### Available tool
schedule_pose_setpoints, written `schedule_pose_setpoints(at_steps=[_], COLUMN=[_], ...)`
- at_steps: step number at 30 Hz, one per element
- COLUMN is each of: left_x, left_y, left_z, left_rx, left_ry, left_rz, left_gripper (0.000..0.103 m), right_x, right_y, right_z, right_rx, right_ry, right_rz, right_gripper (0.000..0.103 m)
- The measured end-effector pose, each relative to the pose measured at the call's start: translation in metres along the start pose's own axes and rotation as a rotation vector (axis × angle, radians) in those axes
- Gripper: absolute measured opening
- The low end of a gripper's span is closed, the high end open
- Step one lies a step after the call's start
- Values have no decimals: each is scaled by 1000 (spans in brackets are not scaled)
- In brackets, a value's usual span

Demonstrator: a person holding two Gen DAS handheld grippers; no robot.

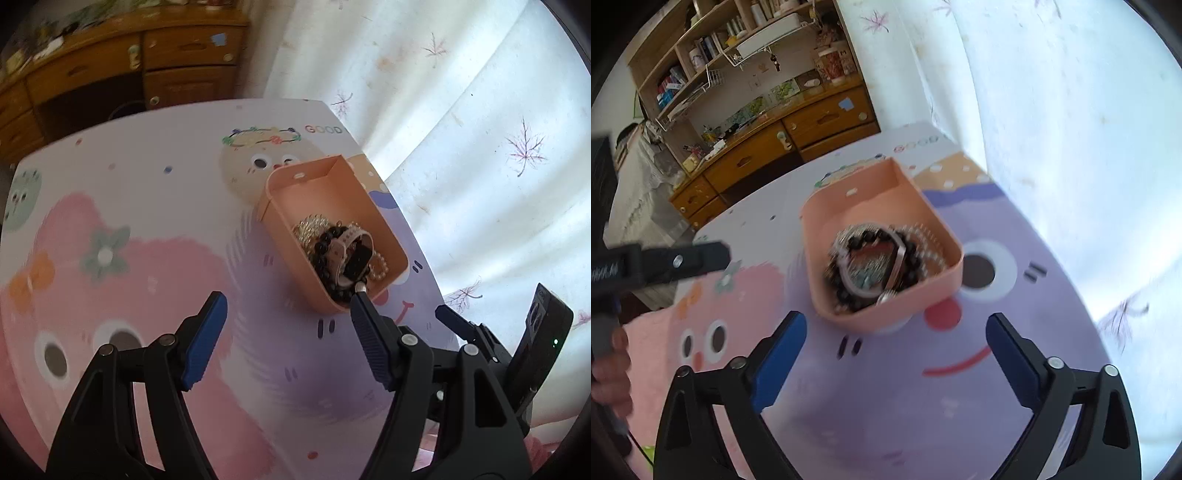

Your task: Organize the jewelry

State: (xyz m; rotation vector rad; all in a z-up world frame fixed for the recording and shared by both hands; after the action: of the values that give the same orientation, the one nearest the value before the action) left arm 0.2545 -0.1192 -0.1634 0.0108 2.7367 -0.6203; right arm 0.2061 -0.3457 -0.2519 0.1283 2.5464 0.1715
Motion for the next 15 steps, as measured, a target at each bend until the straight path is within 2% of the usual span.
schedule_pose_setpoints(at_steps=[2,4,7,9,12,15], left_x=[27,63,120,162,203,224], left_y=[20,41,67,86,104,106], left_z=[-18,-42,-88,-117,-151,-171], left_rx=[-20,-79,-146,-231,-297,-321], left_ry=[-8,-13,-63,-90,-132,-160], left_rz=[-82,-147,-198,-224,-248,-260], left_gripper=[67,67,67,67,68,69], right_x=[12,27,55,75,99,111], right_y=[11,25,48,67,91,111], right_z=[-11,-29,-59,-78,-107,-132], right_rx=[-45,-79,-127,-158,-178,-216], right_ry=[21,31,52,87,127,153], right_rz=[7,0,-17,-51,-134,-203], right_gripper=[101,101,102,102,102,102])
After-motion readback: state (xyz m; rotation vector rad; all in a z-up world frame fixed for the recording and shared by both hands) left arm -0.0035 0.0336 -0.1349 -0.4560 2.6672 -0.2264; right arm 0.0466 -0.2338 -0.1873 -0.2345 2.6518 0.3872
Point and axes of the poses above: each gripper's, at about its wrist camera, not at the fingertips, and z roughly the way its jaws point, y to its left, x to its underside, the point moved 4 cm from there along z, roughly the way its jaws point, and after that the axes turned 13 degrees about -z, right-handed, at the moved point
